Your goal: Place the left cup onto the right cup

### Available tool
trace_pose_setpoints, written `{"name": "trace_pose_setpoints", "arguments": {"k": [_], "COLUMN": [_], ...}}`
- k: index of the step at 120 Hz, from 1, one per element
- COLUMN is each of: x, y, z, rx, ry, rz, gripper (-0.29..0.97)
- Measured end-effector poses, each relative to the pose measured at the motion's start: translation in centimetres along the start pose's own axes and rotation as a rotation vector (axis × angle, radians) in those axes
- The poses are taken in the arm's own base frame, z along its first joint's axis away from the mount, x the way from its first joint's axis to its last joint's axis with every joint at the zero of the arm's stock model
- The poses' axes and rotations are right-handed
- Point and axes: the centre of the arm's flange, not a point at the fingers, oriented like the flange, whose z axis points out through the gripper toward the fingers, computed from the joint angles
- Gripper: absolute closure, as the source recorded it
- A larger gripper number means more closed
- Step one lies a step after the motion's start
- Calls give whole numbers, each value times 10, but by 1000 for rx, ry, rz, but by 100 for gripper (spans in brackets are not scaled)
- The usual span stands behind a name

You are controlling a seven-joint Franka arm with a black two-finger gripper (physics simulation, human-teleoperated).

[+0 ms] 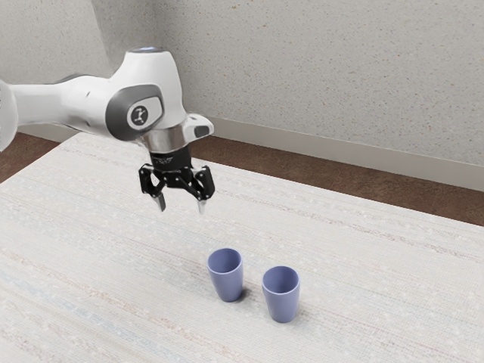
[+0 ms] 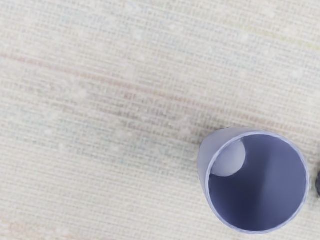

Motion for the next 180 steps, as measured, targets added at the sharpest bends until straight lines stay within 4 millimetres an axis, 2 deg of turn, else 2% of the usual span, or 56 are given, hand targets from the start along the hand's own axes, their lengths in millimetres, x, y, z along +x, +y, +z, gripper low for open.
{"name": "trace_pose_setpoints", "arguments": {"k": [17, 27, 35, 54, 63, 91, 136, 180], "x": [-23, -38, -41, -20, -18, -26, -29, -26], "y": [31, 40, 34, -17, -27, -9, -6, 6], "z": [18, 26, 29, 31, 36, 43, 68, 83], "rx": [10, 15, 13, 3, 2, 1, -7, -18], "ry": [-18, -29, -34, -36, -41, -38, -49, -38], "rz": [28, 36, 14, -116, -146, -132, -155, -150], "gripper": [2, 2, 2, 2, 2, 2, 2, 3]}}
